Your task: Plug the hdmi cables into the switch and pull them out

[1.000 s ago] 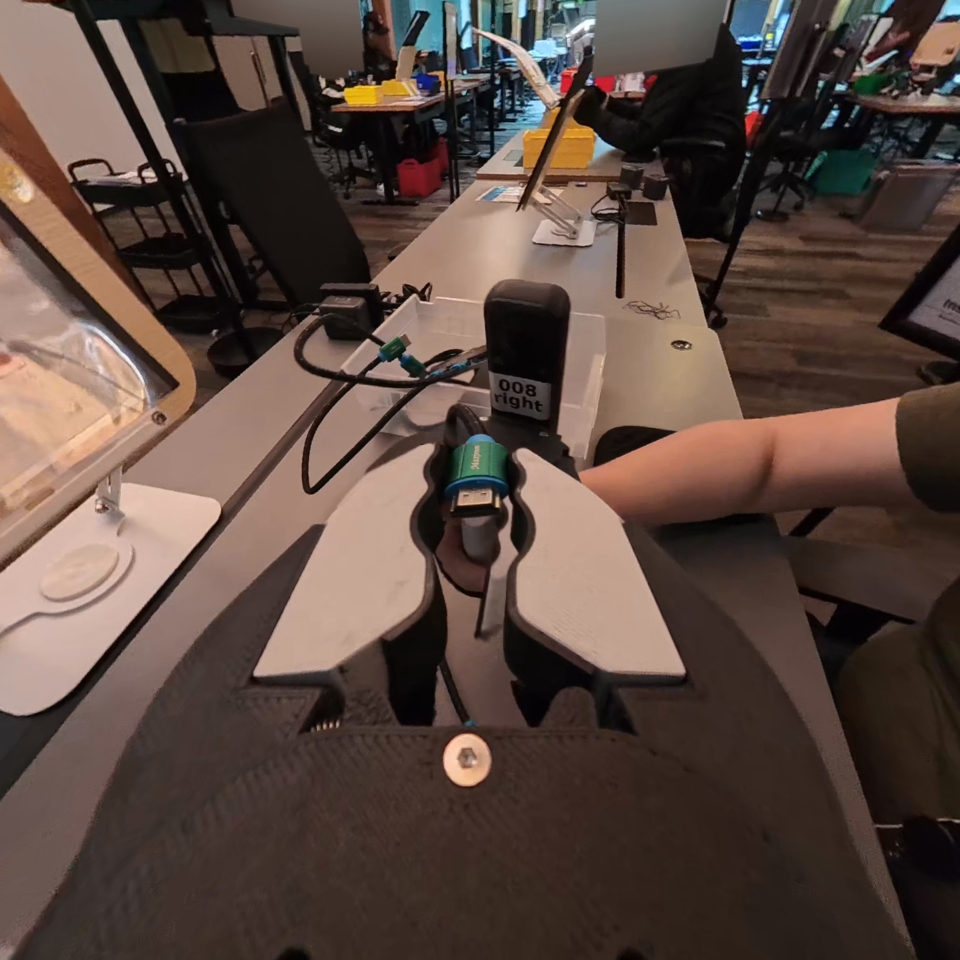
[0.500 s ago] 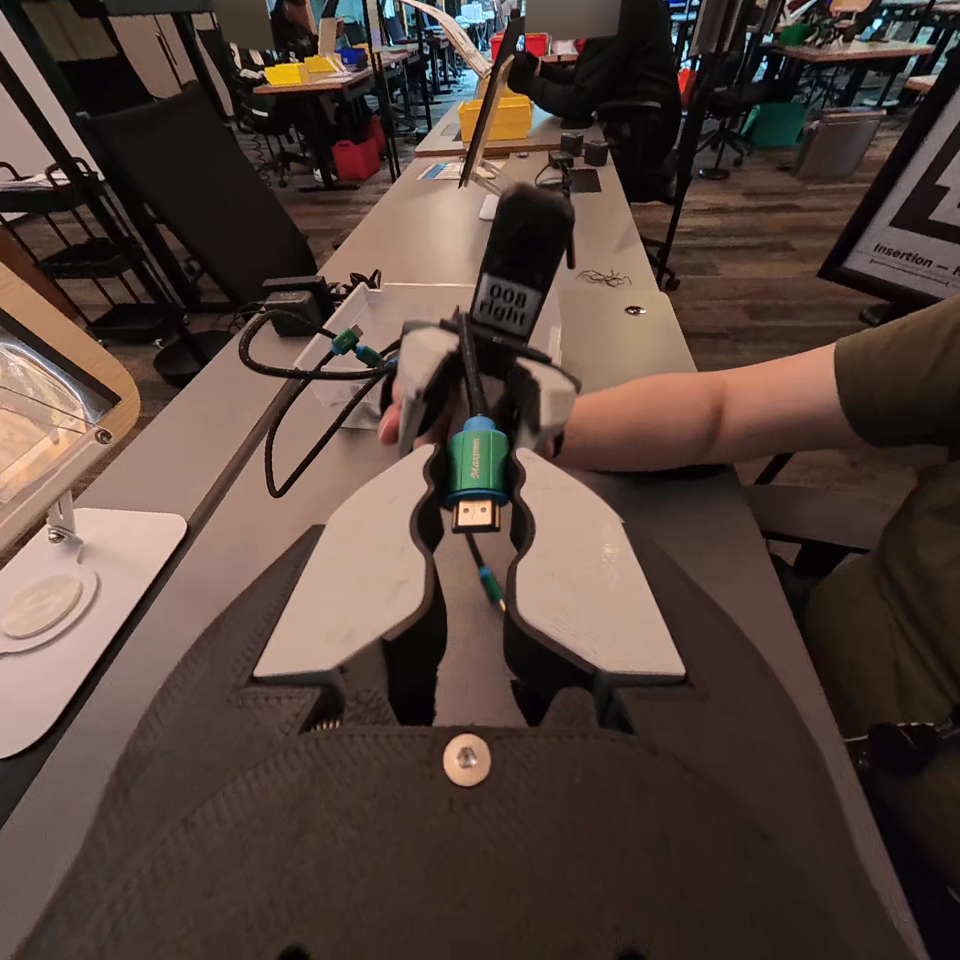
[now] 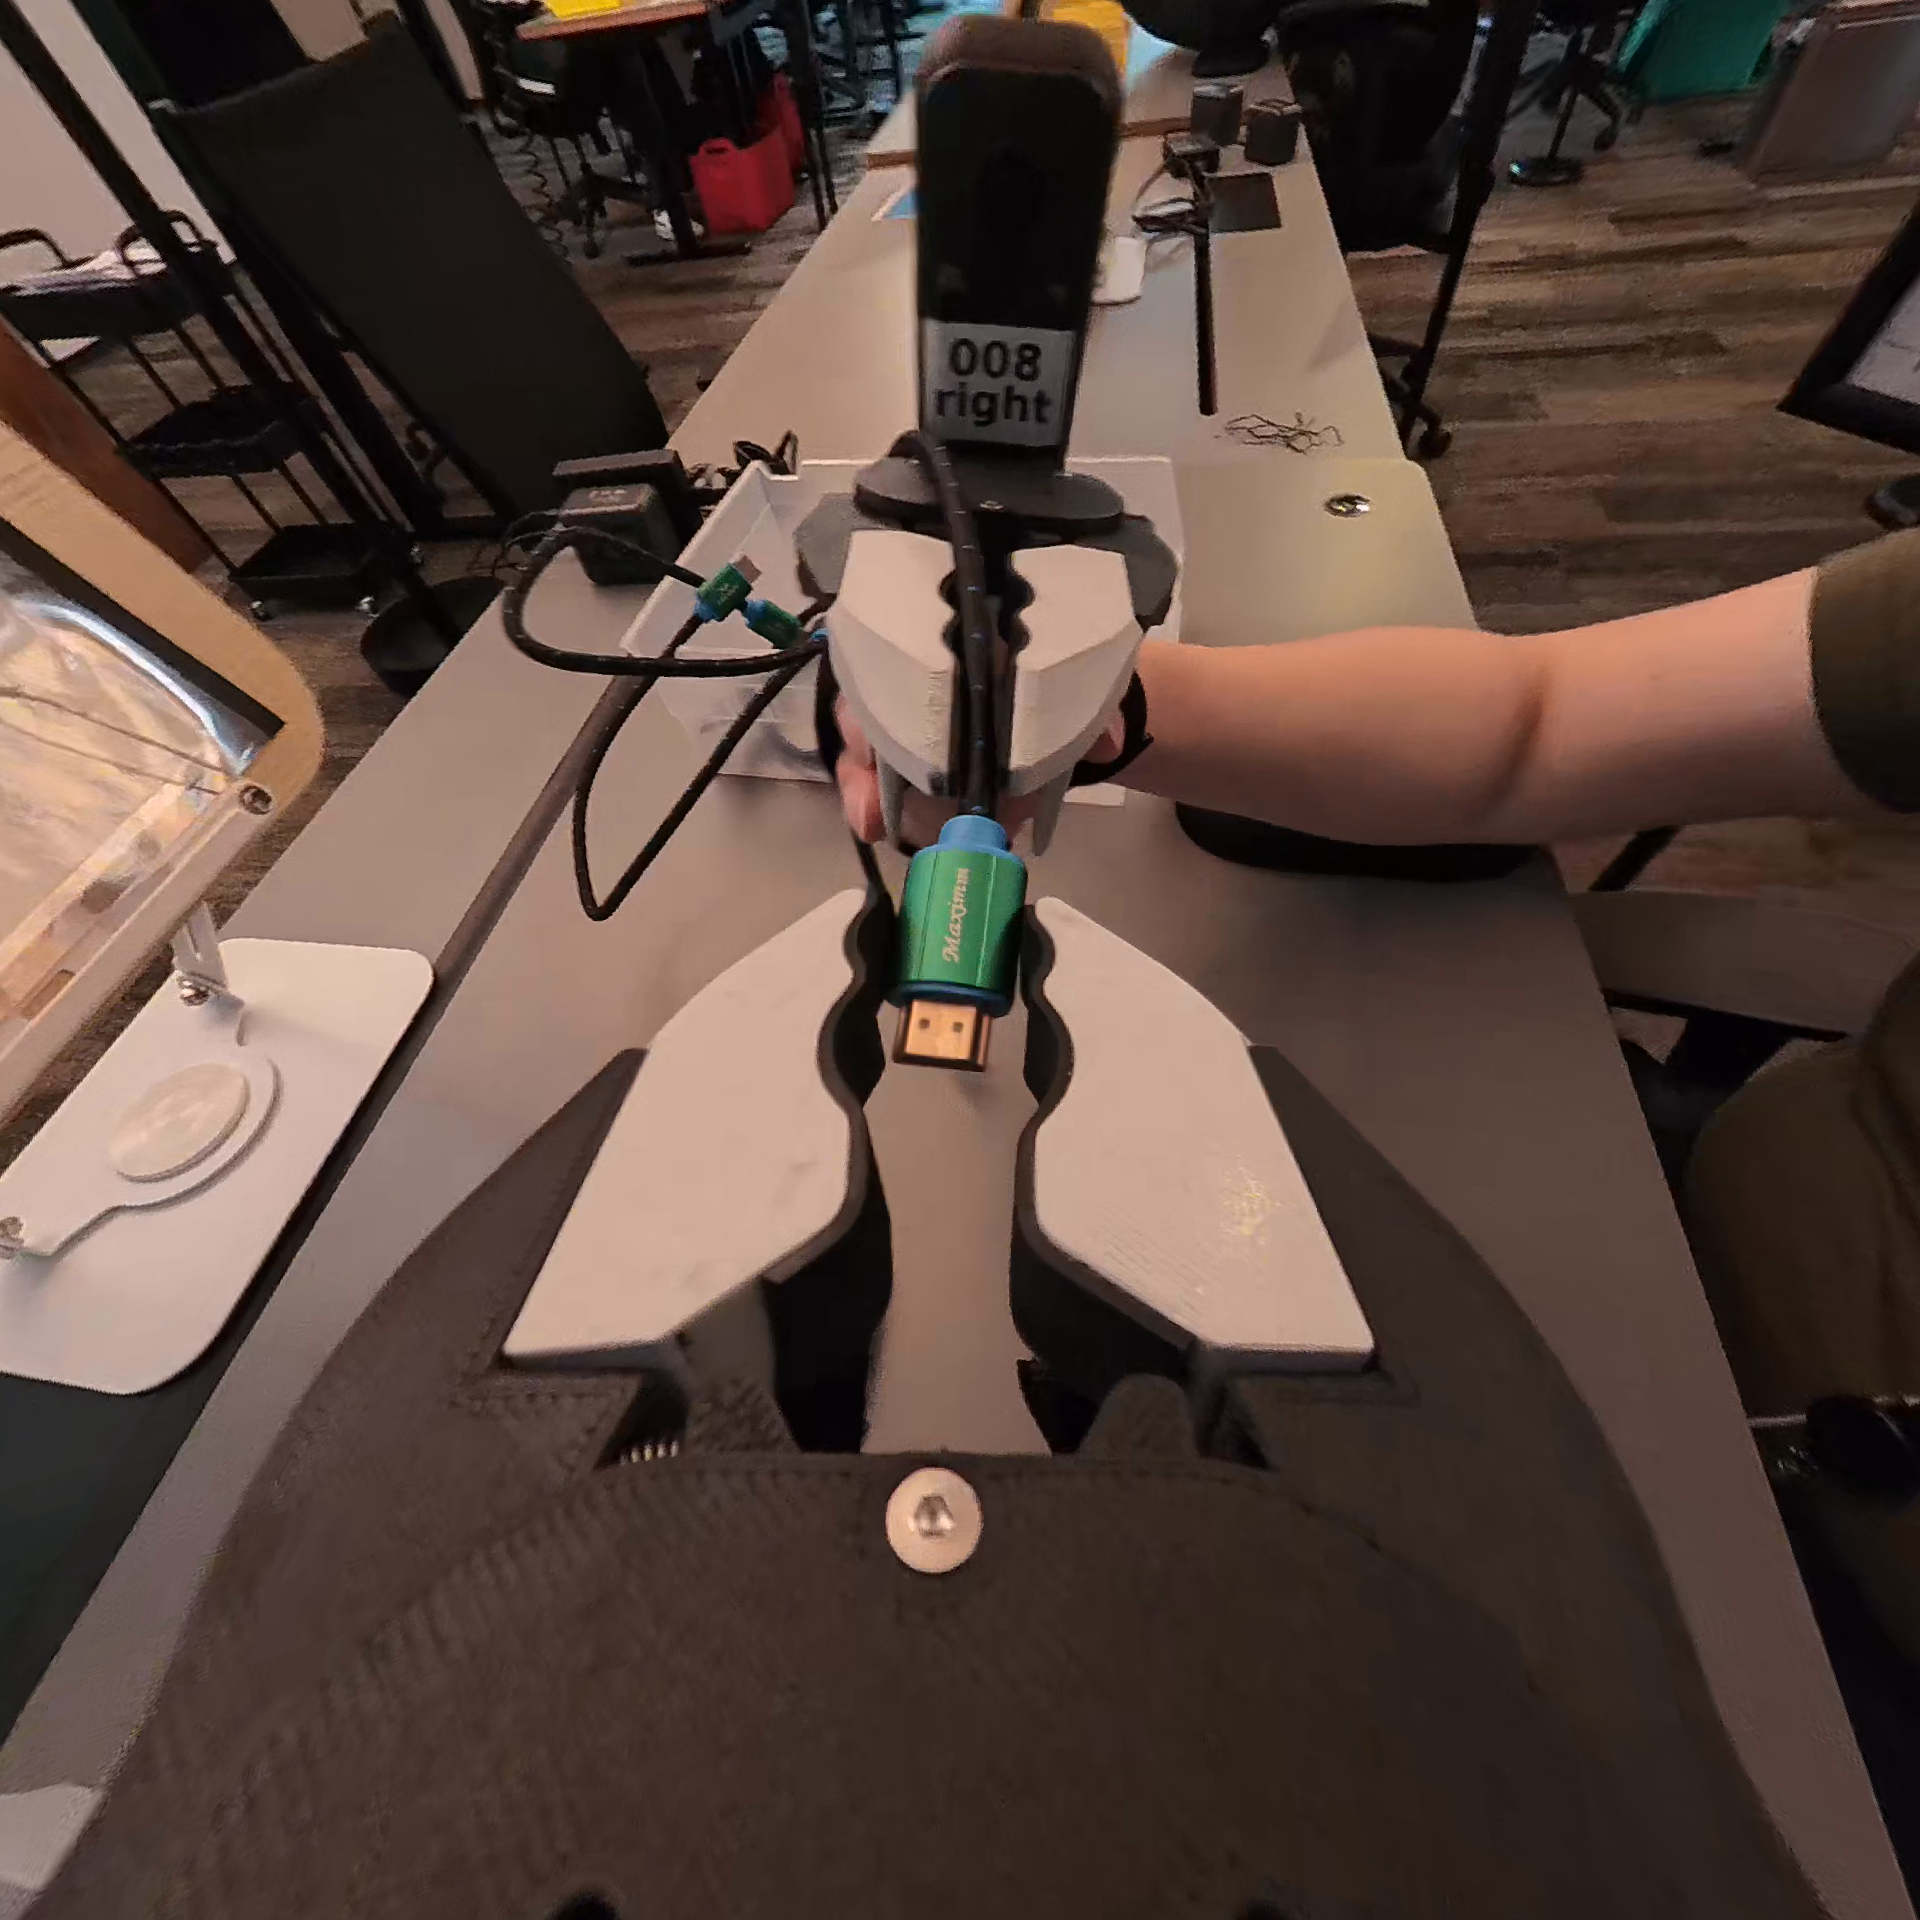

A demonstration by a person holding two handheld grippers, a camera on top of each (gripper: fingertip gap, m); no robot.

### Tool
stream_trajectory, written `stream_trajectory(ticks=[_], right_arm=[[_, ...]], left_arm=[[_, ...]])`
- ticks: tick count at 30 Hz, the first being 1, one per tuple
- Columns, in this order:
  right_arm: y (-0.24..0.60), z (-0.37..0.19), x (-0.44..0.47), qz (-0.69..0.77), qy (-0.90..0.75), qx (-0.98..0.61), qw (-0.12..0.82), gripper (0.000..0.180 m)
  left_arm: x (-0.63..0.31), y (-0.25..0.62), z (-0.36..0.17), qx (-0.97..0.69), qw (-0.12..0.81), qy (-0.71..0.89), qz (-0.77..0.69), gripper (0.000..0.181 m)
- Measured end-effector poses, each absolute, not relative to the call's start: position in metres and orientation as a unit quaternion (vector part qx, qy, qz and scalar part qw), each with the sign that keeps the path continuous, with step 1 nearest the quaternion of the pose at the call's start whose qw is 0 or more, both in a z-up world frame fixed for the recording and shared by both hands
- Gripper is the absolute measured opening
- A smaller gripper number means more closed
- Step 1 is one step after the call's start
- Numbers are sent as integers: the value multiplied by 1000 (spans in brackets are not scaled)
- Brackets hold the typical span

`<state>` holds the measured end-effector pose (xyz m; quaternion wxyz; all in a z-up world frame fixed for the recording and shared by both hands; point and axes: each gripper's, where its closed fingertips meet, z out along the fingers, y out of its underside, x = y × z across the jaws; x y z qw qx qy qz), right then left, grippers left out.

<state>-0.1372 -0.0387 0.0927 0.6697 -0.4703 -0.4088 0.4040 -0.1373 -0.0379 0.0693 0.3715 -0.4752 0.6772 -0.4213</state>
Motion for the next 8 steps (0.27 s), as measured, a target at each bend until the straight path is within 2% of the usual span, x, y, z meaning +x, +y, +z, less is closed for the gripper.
stream_trajectory(ticks=[4,8], right_arm=[[-43,101,-131,285,-434,-423,743,7],[-48,106,-131,115,-467,-375,793,7]], left_arm=[[-134,-33,75,-497,345,621,-497,26],[-142,-39,88,-487,224,538,-651,46]])
